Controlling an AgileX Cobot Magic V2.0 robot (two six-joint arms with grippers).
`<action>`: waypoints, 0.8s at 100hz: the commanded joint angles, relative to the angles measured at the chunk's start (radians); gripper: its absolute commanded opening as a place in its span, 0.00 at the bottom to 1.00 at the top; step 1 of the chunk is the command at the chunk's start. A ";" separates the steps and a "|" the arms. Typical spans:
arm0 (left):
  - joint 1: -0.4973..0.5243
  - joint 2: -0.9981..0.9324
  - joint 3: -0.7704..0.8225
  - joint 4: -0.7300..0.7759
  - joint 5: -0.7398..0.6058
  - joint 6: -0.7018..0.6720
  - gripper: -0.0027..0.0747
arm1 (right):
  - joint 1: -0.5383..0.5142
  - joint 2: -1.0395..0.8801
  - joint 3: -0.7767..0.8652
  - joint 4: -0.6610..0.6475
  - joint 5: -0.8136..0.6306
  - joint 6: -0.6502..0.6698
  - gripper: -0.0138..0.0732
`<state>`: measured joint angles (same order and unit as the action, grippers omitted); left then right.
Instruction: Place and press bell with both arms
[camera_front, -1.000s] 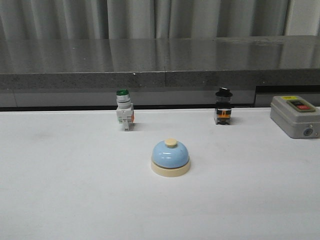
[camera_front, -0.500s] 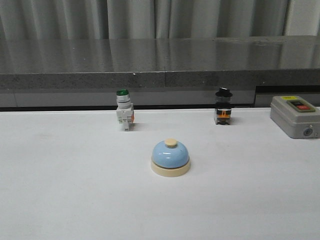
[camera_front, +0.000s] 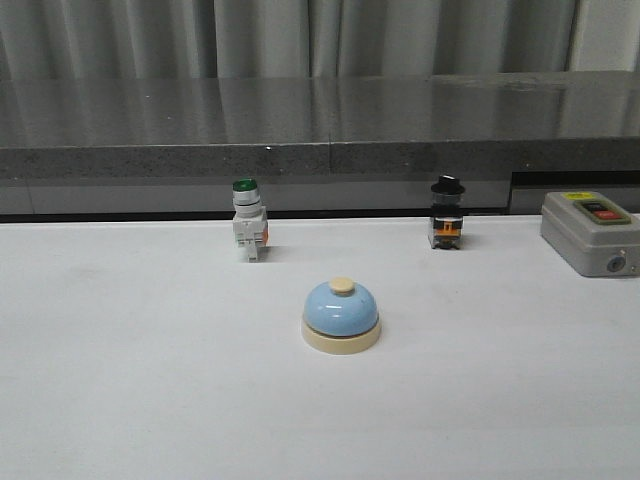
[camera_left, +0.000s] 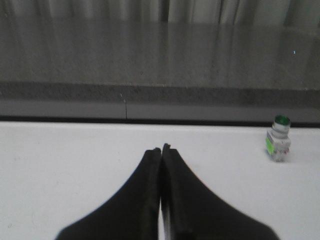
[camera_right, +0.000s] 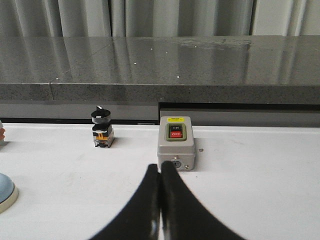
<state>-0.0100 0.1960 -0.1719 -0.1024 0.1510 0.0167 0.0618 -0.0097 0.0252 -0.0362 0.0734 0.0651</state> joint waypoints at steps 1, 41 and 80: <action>0.005 -0.025 0.046 0.003 -0.226 -0.009 0.01 | -0.006 -0.018 -0.014 -0.013 -0.090 -0.002 0.09; 0.005 -0.230 0.216 -0.008 -0.212 -0.009 0.01 | -0.006 -0.018 -0.014 -0.013 -0.090 -0.002 0.09; 0.003 -0.230 0.216 -0.019 -0.195 -0.009 0.01 | -0.006 -0.018 -0.014 -0.013 -0.089 -0.002 0.09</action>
<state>-0.0100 -0.0051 0.0015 -0.1126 0.0331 0.0167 0.0618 -0.0097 0.0252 -0.0362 0.0713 0.0651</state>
